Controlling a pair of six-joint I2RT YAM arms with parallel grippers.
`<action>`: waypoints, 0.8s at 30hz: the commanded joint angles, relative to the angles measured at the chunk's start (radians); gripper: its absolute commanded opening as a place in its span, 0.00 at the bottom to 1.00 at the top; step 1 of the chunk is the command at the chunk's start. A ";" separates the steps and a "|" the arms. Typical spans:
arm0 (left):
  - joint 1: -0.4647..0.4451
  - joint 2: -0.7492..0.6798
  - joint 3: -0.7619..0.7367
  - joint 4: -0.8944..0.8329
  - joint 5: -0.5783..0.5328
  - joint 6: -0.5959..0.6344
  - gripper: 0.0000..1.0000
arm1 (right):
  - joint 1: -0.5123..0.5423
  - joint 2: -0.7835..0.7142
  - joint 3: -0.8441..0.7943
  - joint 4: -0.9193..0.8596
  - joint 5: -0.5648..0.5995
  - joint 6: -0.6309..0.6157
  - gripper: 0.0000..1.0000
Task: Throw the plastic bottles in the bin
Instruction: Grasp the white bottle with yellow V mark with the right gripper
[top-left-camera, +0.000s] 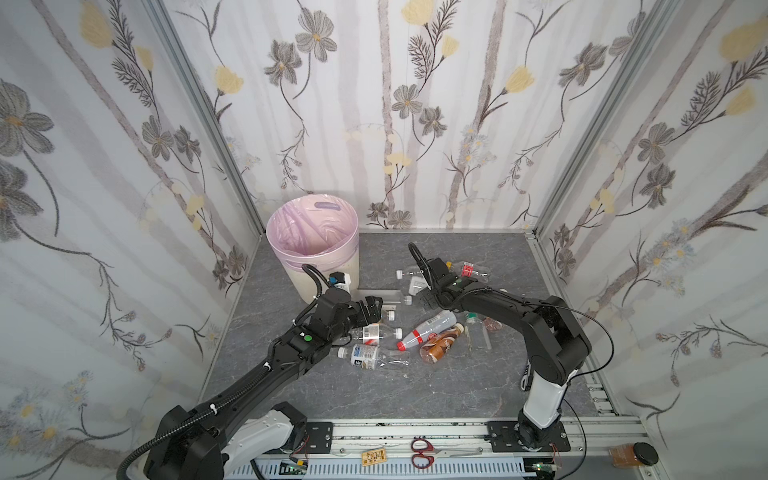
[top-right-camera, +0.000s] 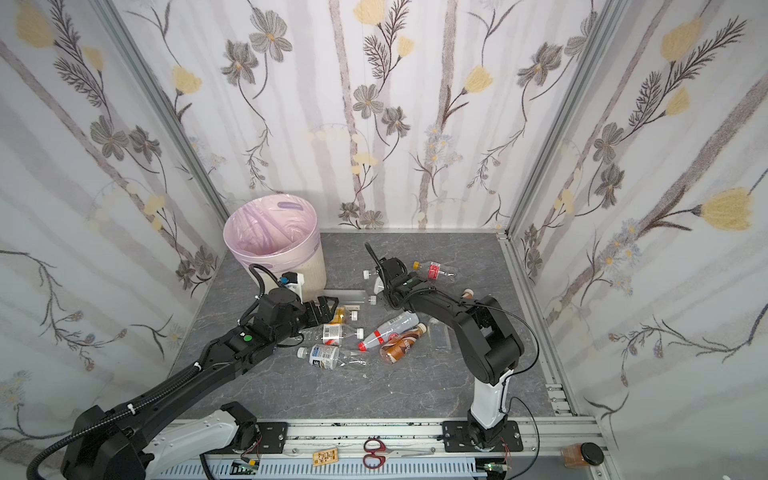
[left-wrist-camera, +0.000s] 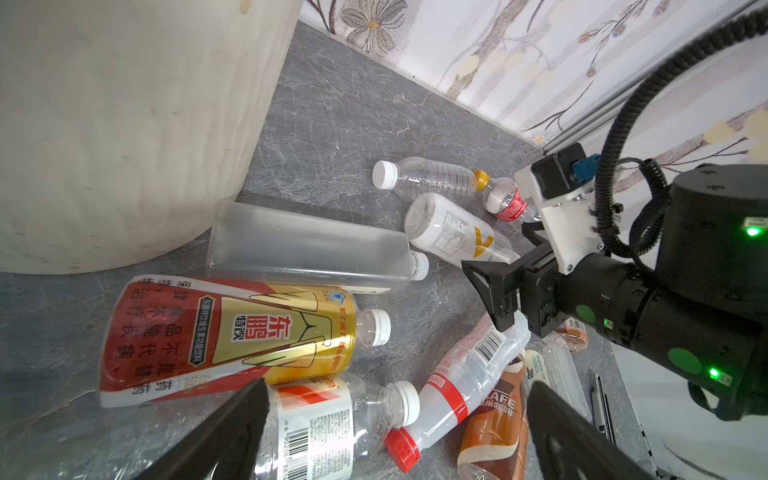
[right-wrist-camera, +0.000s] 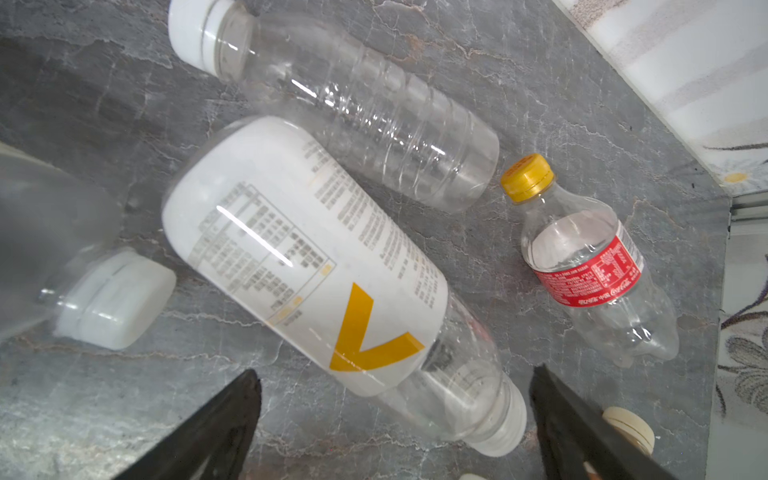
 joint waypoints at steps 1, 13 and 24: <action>0.000 0.005 0.008 0.027 -0.011 0.008 1.00 | -0.012 0.023 0.023 0.003 -0.033 -0.062 1.00; 0.000 0.032 0.041 0.028 -0.006 0.017 1.00 | -0.024 0.125 0.081 -0.021 -0.073 -0.101 0.95; -0.002 0.033 0.046 0.029 -0.008 0.014 1.00 | -0.025 0.146 0.080 -0.008 -0.098 -0.090 0.87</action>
